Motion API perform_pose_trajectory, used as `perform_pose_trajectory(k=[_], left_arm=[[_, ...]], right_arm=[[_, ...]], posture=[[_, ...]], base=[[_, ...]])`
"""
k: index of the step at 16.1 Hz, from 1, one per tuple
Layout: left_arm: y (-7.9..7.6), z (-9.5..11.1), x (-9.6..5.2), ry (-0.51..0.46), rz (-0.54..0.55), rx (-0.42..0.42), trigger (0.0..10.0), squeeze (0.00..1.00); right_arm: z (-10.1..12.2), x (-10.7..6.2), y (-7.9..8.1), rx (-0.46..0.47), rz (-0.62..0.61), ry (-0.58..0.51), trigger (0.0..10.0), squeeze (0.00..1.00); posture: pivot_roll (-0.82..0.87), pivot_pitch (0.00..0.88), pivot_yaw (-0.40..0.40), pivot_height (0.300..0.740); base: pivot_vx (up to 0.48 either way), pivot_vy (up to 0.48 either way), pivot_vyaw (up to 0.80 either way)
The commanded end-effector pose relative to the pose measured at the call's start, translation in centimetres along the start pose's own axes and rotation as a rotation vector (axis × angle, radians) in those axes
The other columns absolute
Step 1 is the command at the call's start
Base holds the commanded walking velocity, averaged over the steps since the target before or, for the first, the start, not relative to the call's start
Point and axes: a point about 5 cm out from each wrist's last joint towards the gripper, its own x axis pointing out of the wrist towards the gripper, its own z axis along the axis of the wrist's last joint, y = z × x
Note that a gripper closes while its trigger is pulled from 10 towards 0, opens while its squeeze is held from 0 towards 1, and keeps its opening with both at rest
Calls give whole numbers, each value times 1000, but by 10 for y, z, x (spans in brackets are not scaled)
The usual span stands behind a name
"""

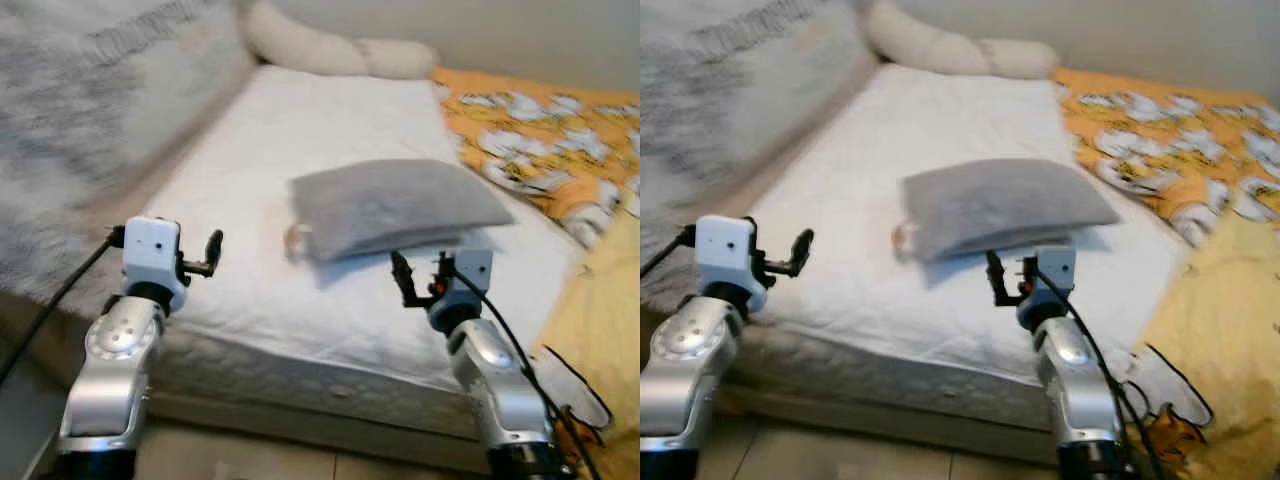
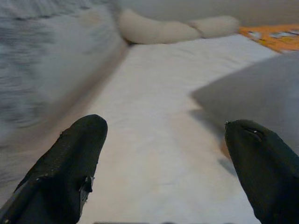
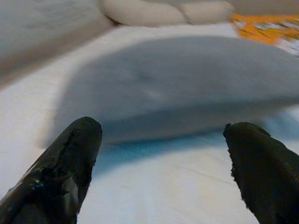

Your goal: Clean up the room

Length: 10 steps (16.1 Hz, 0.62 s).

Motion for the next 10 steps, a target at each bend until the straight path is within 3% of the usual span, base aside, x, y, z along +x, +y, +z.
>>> perform_pose_trajectory(k=[1, 10], left_arm=[[1, 2, 1, -2, -1, 9, 10000, 0], [0, 1, 1, 1, -18, 15, 10000, 0]], right_arm=[[4, 2, -2, -2, -11, -15, 10000, 0], [4, 3, -2, 0, -20, -17, 10000, 0]], posture=[[0, 0, -39, 740], [-4, 0, -31, 740]], base=[[341, 0, 0], [334, 0, 0]])
